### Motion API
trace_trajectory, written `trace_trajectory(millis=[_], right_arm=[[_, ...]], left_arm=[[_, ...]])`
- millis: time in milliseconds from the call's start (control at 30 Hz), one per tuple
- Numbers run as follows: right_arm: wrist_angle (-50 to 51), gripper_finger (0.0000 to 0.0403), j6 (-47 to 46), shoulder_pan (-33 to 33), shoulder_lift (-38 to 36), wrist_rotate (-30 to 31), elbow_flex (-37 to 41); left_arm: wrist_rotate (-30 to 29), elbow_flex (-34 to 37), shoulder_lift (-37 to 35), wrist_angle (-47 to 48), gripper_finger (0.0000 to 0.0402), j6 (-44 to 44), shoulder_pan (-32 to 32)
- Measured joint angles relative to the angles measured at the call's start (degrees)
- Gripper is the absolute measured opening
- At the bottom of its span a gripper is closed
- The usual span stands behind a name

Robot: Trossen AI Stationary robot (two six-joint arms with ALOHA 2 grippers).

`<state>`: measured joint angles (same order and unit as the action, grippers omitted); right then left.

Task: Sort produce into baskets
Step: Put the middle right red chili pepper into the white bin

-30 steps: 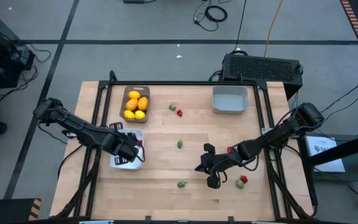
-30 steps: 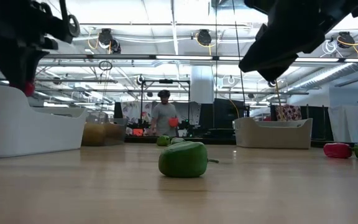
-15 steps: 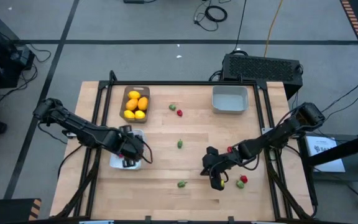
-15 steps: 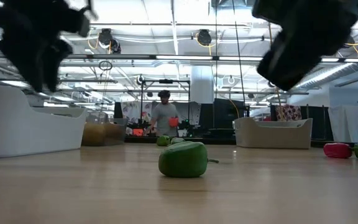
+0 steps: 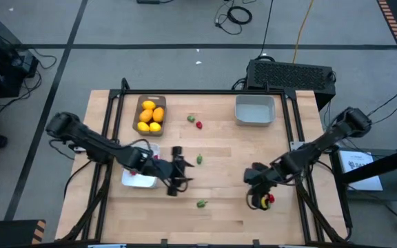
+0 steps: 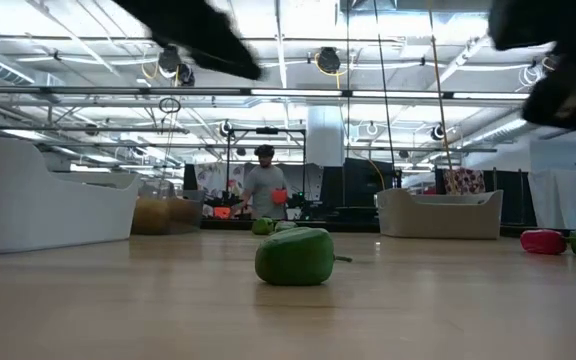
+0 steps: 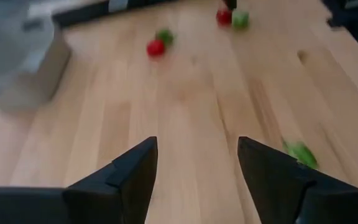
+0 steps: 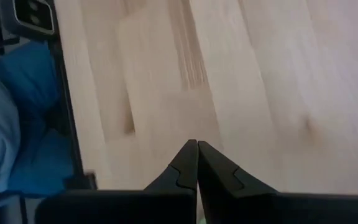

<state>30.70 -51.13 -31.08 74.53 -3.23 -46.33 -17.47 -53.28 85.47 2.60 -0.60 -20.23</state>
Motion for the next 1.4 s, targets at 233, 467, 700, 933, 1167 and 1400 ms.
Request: trace_trajectory(millis=[233,467,700,933,1167,1400], right_arm=[[5.8,0.0,-6.8,-3.8,-5.1,1.0,0.0],[10.0,0.0,-8.4,-5.1,-6.7,1.8,0.0],[10.5,0.0,-7.0,-5.1,-6.6,1.3,0.0],[10.8,0.0,-5.1,-5.1,-6.6,-0.1,0.0],[11.0,0.0,-5.1,-5.1,-6.6,-0.1,0.0],[11.0,0.0,-2.7,-5.1,-6.6,-0.1,0.0]], left_arm=[[9.4,-3.6,16.7,-27.8,0.0231,-10.3,7.3],[22.4,-21.9,34.8,-30.8,0.0231,-12.1,15.2],[28.0,-44.5,49.2,-18.7,0.0231,-16.6,18.6],[32.7,-60.2,60.0,-12.4,0.0231,-19.7,20.4],[38.3,-66.2,64.5,-12.3,0.0231,-19.6,22.0],[41.3,-66.2,65.4,-11.2,0.0231,-19.3,23.3]])
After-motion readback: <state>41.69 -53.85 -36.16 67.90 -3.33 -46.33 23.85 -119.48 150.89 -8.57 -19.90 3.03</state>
